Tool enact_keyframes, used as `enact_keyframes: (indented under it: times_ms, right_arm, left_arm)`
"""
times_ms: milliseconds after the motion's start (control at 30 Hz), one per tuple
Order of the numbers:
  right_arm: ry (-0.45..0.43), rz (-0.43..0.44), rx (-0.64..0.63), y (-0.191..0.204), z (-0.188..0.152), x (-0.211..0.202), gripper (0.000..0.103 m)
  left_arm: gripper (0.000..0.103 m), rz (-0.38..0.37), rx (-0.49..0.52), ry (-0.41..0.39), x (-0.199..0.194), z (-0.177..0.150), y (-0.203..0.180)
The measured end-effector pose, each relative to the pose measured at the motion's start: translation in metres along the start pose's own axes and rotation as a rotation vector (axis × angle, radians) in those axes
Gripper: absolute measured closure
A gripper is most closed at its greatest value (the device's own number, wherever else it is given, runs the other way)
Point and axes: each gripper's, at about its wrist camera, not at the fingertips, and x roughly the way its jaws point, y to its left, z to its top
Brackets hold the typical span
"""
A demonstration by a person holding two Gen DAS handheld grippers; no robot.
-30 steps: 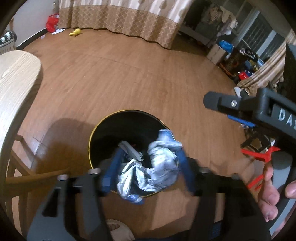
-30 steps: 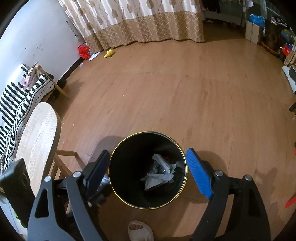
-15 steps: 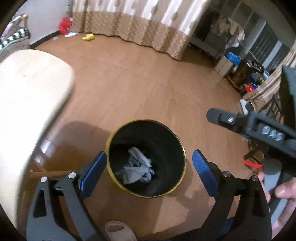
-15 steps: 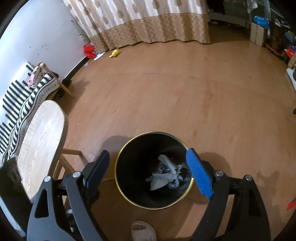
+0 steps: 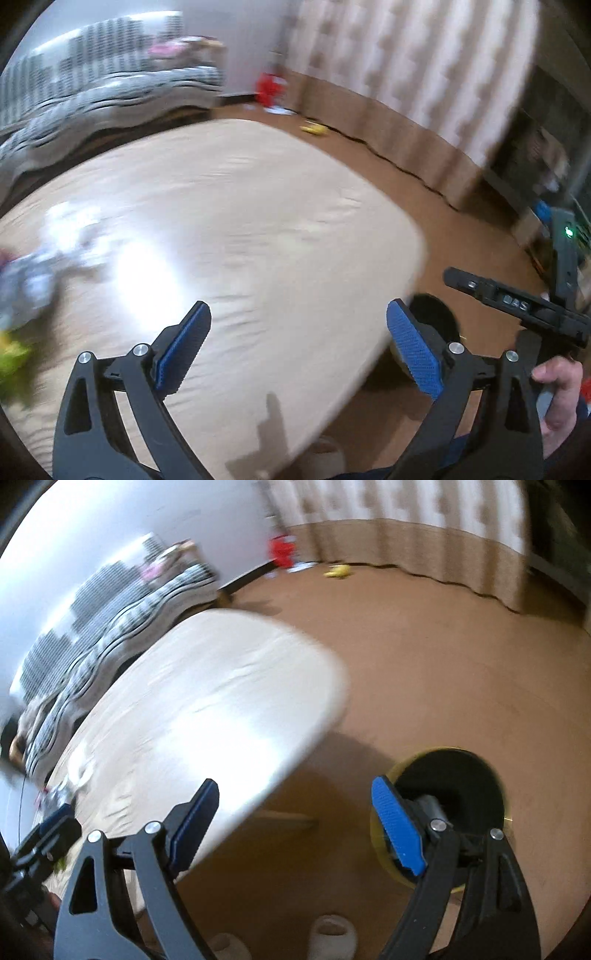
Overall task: Collect trash
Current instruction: 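Move both tools back toward the table, then grasp yellow-green snack bag with left tool while right tool grasps white-blue wrapper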
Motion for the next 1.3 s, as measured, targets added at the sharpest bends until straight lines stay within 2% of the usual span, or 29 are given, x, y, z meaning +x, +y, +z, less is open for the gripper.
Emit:
enact_keyframes:
  times_ms: [167, 300, 400, 567, 667, 767, 1067, 1167, 1300]
  right_arm:
    - [0.033, 0.103, -0.174, 0.114, -0.013, 0.016, 0.021]
    - [0.087, 0.182, -0.314, 0.201, -0.037, 0.032, 0.021]
    - [0.122, 0.229, -0.392, 0.255, -0.059, 0.04, 0.021]
    - [0.166, 0.27, -0.479, 0.316, -0.084, 0.054, 0.021]
    - [0.176, 0.276, -0.508, 0.332, -0.092, 0.058, 0.021]
    - [0.188, 0.275, -0.511, 0.341, -0.096, 0.064, 0.021]
    - [0.21, 0.286, -0.485, 0.353, -0.093, 0.078, 0.021]
    - [0.219, 0.302, -0.472, 0.358, -0.094, 0.08, 0.021]
    - [0.219, 0.309, -0.482, 0.362, -0.097, 0.078, 0.021]
  left_arm:
    - [0.01, 0.162, -0.094, -0.051, -0.053, -0.019, 0.099]
    - [0.01, 0.239, -0.127, -0.049, -0.081, -0.04, 0.163]
    - [0.01, 0.289, -0.144, -0.047, -0.089, -0.052, 0.2]
    - [0.01, 0.322, -0.08, -0.03, -0.077, -0.057, 0.22]
    - [0.01, 0.365, -0.014, -0.022, -0.064, -0.059, 0.224]
    - [0.01, 0.372, -0.017, -0.028, -0.058, -0.059, 0.232]
    - [0.009, 0.437, 0.113, 0.001, -0.046, -0.062, 0.227]
    - [0.009, 0.439, 0.12, 0.031, -0.044, -0.066, 0.235]
    - [0.009, 0.397, 0.12, 0.008, -0.061, -0.07, 0.243]
